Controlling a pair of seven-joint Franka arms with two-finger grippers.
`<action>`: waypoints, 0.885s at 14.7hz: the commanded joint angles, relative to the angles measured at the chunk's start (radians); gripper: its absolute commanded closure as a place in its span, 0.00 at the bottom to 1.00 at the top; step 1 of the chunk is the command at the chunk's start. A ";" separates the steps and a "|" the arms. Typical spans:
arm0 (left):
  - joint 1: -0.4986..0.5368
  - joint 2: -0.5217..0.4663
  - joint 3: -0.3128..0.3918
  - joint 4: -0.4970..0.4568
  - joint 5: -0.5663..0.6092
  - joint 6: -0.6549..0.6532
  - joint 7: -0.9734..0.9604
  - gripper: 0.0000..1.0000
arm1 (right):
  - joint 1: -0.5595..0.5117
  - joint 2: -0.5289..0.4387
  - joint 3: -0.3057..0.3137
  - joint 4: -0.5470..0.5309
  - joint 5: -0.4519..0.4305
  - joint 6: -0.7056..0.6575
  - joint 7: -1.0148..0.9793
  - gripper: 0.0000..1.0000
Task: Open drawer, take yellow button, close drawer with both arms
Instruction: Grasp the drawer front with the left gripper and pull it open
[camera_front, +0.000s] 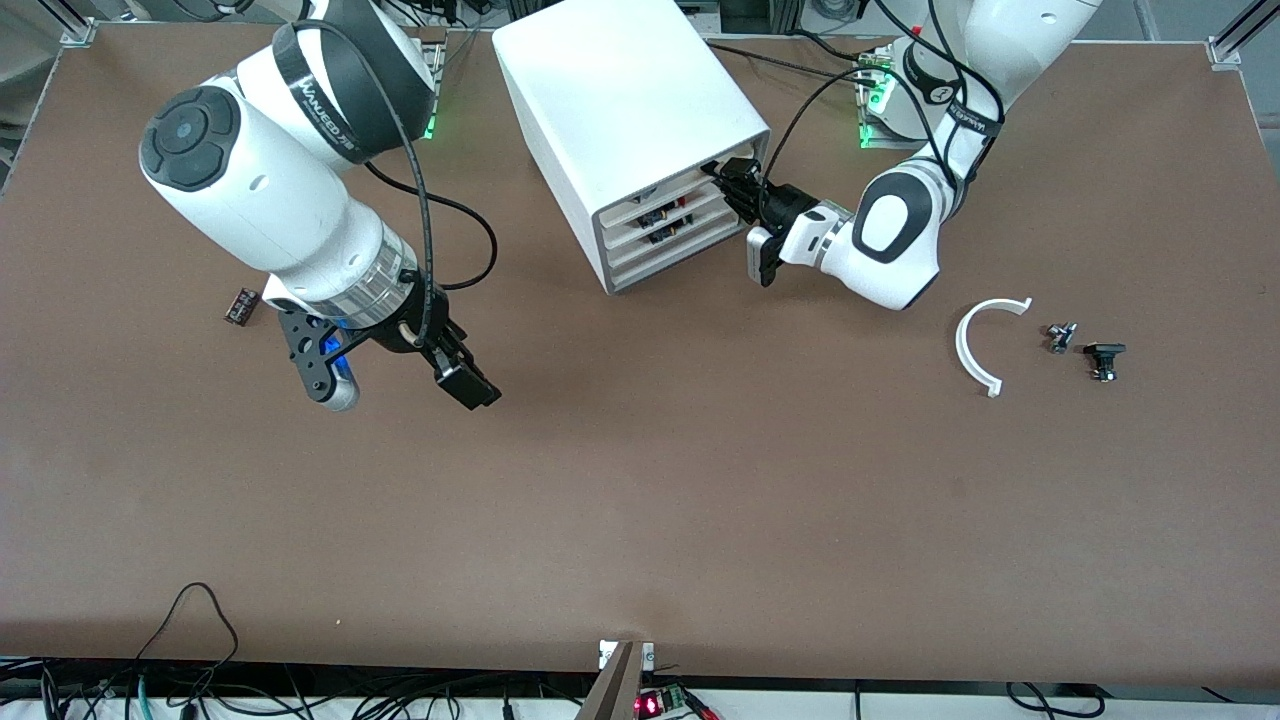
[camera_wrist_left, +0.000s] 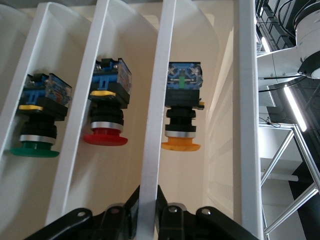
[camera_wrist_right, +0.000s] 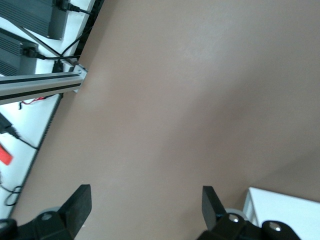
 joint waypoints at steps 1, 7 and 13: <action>0.039 -0.011 0.007 0.027 -0.007 0.010 0.000 1.00 | 0.016 0.020 0.006 0.044 0.023 0.022 0.083 0.02; 0.171 0.101 0.014 0.248 0.202 0.007 -0.016 1.00 | 0.085 0.031 0.008 0.044 0.024 0.126 0.271 0.02; 0.226 0.182 0.022 0.368 0.252 0.006 -0.024 1.00 | 0.210 0.074 0.001 0.046 0.014 0.154 0.396 0.02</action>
